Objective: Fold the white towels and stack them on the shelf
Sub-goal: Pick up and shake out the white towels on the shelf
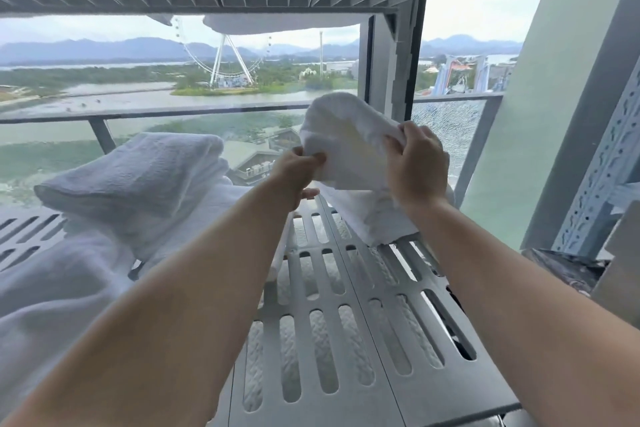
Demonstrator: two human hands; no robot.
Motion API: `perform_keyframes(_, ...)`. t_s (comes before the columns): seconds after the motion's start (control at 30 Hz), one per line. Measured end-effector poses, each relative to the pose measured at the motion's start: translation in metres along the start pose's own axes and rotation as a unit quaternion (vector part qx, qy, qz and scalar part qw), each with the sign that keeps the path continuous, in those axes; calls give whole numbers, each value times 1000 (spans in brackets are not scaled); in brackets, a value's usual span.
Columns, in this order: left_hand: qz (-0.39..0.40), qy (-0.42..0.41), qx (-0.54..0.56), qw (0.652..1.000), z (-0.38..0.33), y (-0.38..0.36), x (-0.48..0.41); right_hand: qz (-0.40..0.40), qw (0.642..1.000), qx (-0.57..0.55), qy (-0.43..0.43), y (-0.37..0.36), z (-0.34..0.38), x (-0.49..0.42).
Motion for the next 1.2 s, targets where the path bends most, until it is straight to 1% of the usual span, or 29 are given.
perform_keyframes(0.03,0,-14,8,1000,-7,1,2,-8,1000,-21,7,1,7,1)
perform_keyframes(0.1,-23,-58,10,998,-25,8,9,-30,998,-60,21,2,20,4)
perform_keyframes(0.2,-85,-110,12,990,-50,37,22,-60,990,-122,31,7,35,12)
perform_keyframes(0.27,-123,-142,10,982,-65,63,29,-63,985,-156,31,8,45,17)
perform_keyframes(0.4,-180,-163,-8,970,-75,107,47,-23,982,-185,15,-6,62,36)
perform_keyframes(0.53,-202,-150,-32,967,-65,138,68,20,973,-228,27,-20,88,65)
perform_keyframes(0.67,-225,-160,-91,957,-54,169,93,87,957,-274,30,-37,110,100)
perform_keyframes(0.77,-216,-175,-111,954,-50,189,109,107,953,-280,42,-42,125,124)
perform_keyframes(0.87,-198,-171,-94,961,-52,200,116,91,955,-278,45,-34,135,134)
perform_keyframes(1.0,-151,-174,-38,972,-61,201,126,59,967,-244,44,-16,144,137)
perform_keyframes(1.2,-93,-176,69,978,-77,215,143,-8,980,-195,45,13,169,164)
Point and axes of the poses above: each hand's wrist, its own x-axis away from the middle knuckle, its own y-axis out of the back of the hand, z = x × y, the point moved 8 cm from there along -x, towards the middle knuckle, and after that the axes turned 7 degrees about -y, right-handed, at the moved point
